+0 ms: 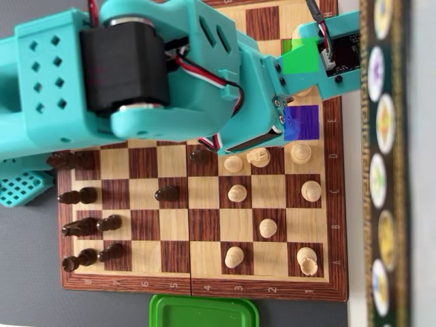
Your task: Play chess
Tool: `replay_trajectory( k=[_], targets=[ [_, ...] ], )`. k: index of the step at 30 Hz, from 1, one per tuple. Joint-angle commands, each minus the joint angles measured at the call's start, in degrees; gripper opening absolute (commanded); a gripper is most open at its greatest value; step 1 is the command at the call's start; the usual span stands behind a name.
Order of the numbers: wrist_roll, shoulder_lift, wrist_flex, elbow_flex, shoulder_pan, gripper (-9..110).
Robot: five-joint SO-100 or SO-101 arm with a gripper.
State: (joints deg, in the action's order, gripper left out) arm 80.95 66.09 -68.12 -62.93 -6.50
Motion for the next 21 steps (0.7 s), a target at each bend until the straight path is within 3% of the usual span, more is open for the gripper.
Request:
replay_trajectory(
  k=[1, 21],
  targets=[
    [-0.44, 7.12, 0.18, -1.93, 0.09, 12],
    [0.09, 18.28, 0.44, -11.51, 1.67, 12]
  ],
)
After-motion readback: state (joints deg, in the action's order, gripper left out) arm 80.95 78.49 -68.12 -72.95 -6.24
